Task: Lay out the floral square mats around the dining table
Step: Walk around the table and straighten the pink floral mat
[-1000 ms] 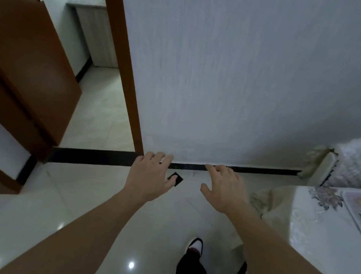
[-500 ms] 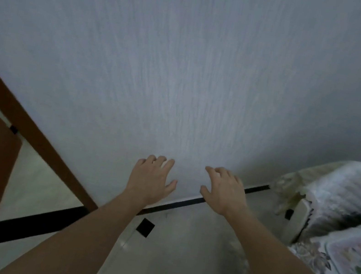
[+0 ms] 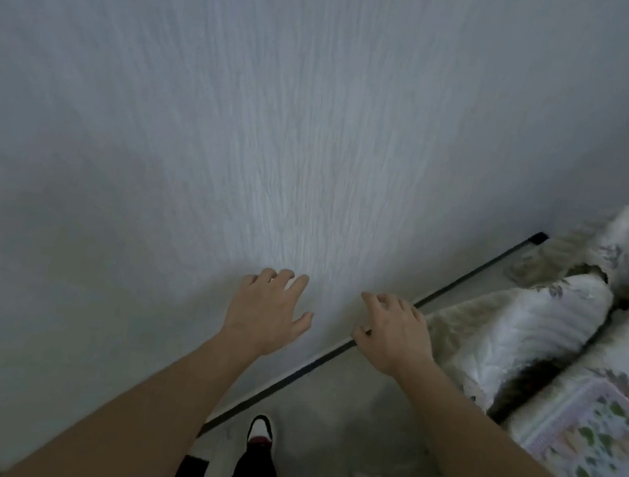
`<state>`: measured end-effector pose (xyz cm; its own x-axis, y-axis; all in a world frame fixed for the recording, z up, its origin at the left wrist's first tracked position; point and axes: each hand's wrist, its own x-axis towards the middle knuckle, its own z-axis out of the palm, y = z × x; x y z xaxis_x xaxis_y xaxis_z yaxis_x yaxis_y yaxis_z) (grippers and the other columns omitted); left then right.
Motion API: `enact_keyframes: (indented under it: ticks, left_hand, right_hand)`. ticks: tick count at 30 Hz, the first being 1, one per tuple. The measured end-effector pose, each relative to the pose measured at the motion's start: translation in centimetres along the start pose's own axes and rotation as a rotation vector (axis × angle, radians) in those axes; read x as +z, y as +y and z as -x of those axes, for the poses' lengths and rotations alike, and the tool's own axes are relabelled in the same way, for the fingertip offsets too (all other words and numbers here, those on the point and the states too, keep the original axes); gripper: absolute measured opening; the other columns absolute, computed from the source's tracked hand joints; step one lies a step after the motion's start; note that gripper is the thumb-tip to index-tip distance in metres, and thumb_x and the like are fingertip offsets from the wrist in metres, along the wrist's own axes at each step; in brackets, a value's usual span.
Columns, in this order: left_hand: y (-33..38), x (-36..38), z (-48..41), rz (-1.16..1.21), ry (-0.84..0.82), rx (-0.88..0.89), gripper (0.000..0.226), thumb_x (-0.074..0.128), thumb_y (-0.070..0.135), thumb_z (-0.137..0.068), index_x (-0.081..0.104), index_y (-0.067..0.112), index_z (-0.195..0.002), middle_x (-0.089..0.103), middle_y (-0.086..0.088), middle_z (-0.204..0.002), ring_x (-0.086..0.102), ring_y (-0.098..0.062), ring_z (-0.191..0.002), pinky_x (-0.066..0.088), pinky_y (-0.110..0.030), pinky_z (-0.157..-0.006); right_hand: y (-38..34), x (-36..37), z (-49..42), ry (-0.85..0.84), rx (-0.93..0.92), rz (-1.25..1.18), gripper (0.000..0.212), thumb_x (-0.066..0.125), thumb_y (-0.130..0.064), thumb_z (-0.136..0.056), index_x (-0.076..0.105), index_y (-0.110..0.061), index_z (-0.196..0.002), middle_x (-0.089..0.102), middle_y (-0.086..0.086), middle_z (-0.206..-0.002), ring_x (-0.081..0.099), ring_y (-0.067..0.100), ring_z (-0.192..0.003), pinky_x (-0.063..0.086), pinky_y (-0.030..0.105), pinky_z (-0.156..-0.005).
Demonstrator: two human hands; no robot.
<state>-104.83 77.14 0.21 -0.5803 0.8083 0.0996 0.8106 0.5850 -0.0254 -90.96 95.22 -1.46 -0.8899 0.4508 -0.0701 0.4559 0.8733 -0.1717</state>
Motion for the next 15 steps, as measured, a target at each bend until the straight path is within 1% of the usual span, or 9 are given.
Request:
enact_keyframes:
  ticks: [3,7,11,15]
  left_hand:
    - [0.7,1.0,-6.3,0.022,-0.007,0.102,0.067,0.035,0.061,-0.085,0.056,0.018,-0.131,0.064,-0.006,-0.124,0.061,-0.028,-0.102,0.049,-0.041,-0.081]
    - [2.0,2.1,-15.6,0.048,-0.010,0.256,0.069,0.032,0.062,-0.085,0.052,0.019,-0.135,0.061,-0.005,-0.127,0.058,-0.028,-0.107,0.047,-0.041,-0.085]
    - [4.5,2.5,-23.9,0.059,-0.016,0.418,0.066,0.038,0.060,-0.086,0.048,0.021,-0.138,0.058,-0.004,-0.131,0.055,-0.027,-0.111,0.045,-0.041,-0.087]
    - [8.5,2.2,-31.0,0.039,-0.021,0.584,0.062,0.038,0.059,-0.090,0.046,0.020,-0.138,0.056,-0.005,-0.131,0.052,-0.028,-0.113,0.042,-0.042,-0.089]
  right_hand:
    - [2.9,-0.4,-3.2,0.017,0.101,0.002,0.062,0.041,-0.051,-0.089,0.035,-0.026,-0.146,0.049,0.005,-0.140,0.043,0.028,-0.130,0.035,0.045,-0.107]
    - [6.9,-1.3,-7.5,0.056,0.248,0.027,0.059,0.043,-0.051,-0.088,0.039,-0.026,-0.141,0.051,0.005,-0.136,0.046,0.028,-0.126,0.038,0.043,-0.103]
    - [10.1,-3.3,-11.1,0.101,0.421,0.036,0.055,0.044,-0.046,-0.089,0.041,-0.028,-0.141,0.053,0.003,-0.136,0.049,0.026,-0.124,0.039,0.042,-0.100]
    - [13.3,-5.2,-13.1,0.149,0.558,0.033,0.057,0.044,-0.047,-0.089,0.039,-0.027,-0.142,0.051,0.002,-0.138,0.048,0.026,-0.124,0.038,0.043,-0.102]
